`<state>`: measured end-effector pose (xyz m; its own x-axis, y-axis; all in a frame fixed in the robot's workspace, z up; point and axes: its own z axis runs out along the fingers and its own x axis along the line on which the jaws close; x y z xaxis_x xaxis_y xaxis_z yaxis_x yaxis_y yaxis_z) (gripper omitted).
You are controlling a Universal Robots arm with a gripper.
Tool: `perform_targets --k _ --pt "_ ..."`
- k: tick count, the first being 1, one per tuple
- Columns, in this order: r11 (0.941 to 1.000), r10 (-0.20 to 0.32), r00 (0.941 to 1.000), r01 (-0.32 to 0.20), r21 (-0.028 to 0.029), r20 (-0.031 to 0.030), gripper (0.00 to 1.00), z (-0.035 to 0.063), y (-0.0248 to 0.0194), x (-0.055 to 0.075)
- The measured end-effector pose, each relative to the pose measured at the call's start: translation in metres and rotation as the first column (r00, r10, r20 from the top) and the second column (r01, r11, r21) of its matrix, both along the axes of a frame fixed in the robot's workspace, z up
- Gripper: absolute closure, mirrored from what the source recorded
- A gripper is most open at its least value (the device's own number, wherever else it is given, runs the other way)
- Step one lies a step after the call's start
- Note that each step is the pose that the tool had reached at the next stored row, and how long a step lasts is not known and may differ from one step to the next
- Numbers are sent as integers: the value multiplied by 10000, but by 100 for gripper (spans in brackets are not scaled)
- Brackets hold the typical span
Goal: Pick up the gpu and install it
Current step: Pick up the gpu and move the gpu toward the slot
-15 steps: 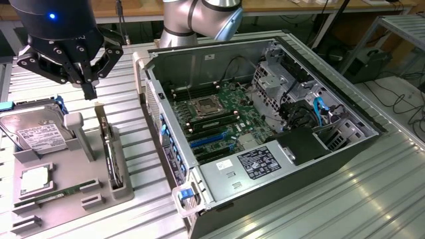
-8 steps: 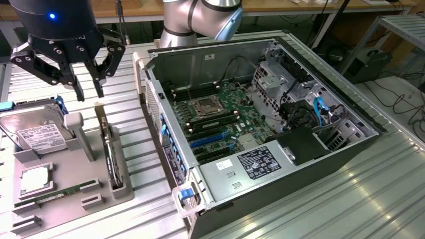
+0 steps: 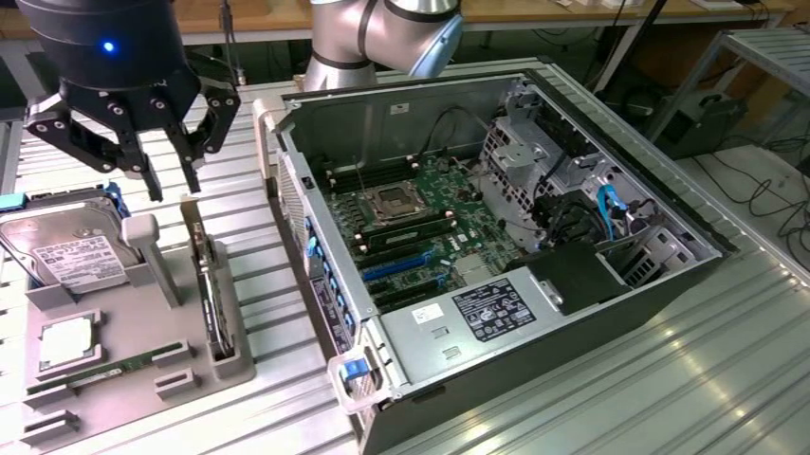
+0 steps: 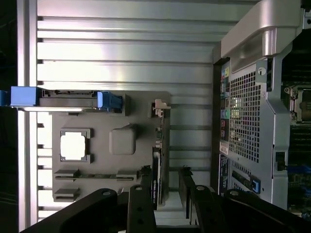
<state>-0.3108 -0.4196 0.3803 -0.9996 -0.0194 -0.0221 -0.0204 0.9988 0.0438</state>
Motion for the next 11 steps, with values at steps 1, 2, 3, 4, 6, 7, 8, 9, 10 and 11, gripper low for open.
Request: perform_targets --k 1,2,3,4,6,7,8,9,10,11 --pt "10000 9 10000 -9 1 -7 64 -19 -30 0" --pt "10000 12 10000 -12 1 -12 64 -31 -57 0" --pt "10000 16 10000 -16 1 -19 64 -40 -81 0" --pt "10000 21 10000 -21 -3 -19 64 -46 -91 0" --pt "10000 28 10000 -28 -4 -19 64 -65 -96 0" --pt "10000 29 10000 -29 -6 -21 64 -74 -96 0" --pt "10000 30 10000 -30 -5 -19 64 -88 -97 0" --pt "10000 31 10000 -31 -5 -20 64 -100 -97 0" --pt "10000 32 10000 -32 -5 -20 64 -116 -97 0" --pt "10000 32 10000 -32 -5 -21 64 -138 -98 0"
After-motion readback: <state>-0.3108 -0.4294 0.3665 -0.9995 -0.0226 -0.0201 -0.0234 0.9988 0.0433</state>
